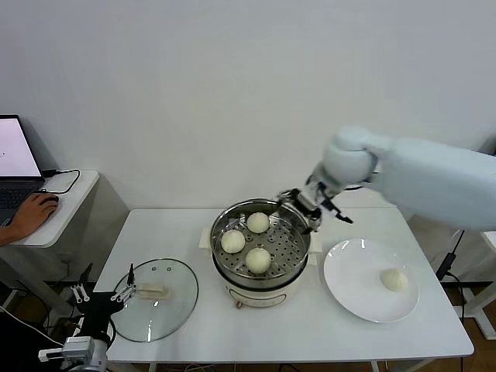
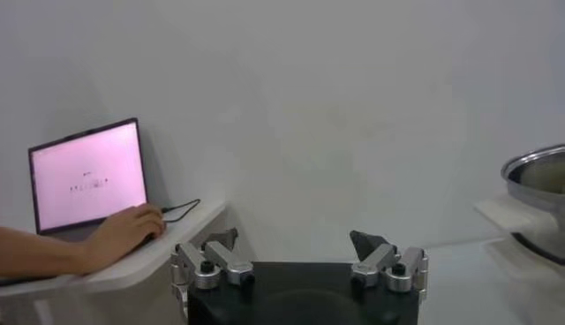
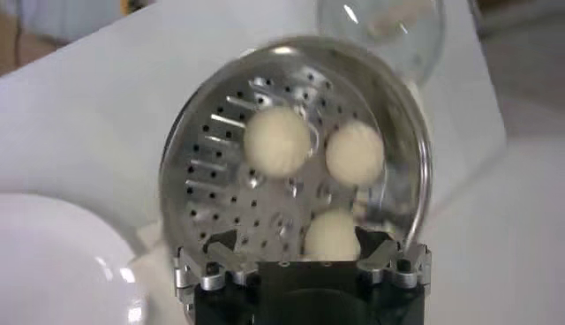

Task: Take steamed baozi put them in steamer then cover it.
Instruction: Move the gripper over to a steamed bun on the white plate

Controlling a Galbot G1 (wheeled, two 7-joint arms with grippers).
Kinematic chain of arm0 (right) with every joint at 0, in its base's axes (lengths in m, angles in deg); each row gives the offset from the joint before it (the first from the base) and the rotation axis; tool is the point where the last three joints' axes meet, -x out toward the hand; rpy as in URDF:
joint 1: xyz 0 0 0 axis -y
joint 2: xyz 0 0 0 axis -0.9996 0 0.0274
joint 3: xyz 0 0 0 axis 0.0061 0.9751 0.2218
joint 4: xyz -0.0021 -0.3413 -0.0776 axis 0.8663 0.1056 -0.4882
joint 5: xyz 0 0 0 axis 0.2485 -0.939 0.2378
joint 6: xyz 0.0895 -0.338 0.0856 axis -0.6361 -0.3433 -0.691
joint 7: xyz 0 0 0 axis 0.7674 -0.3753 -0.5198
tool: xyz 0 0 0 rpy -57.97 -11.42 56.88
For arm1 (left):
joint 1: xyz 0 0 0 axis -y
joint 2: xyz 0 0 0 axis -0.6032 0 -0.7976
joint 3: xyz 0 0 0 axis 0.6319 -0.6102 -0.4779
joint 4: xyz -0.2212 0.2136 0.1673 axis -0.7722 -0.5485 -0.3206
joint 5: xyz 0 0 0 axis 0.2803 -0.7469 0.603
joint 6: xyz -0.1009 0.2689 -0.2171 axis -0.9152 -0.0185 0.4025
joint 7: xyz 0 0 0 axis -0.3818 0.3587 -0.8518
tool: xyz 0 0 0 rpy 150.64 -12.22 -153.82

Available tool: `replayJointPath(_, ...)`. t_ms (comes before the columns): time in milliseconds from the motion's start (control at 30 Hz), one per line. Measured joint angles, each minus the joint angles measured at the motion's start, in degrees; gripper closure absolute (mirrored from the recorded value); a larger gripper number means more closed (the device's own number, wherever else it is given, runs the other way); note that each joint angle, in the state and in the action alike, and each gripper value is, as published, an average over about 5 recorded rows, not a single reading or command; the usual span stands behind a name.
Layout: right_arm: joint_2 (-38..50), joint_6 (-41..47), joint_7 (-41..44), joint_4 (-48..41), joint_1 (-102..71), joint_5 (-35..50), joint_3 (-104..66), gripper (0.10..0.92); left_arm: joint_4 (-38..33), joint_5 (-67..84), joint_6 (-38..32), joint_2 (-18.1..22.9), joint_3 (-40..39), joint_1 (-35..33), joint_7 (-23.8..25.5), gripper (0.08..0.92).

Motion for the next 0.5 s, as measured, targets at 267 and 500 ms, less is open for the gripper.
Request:
replayJointPath(267,12.7,6.9,0.7,0.7,-8.0,-2.2,-6.1,0.203,0.6,0.1,0.0,-0.8,-0.9,0.7,0.0,0.177)
replayJointPath(500,18.8,7.3,1.9,-2.5,-26.5,-7.3,-22.4,0.203,0.7,-0.1,0.4,-1.1,-1.6,0.8,0.1,0.177)
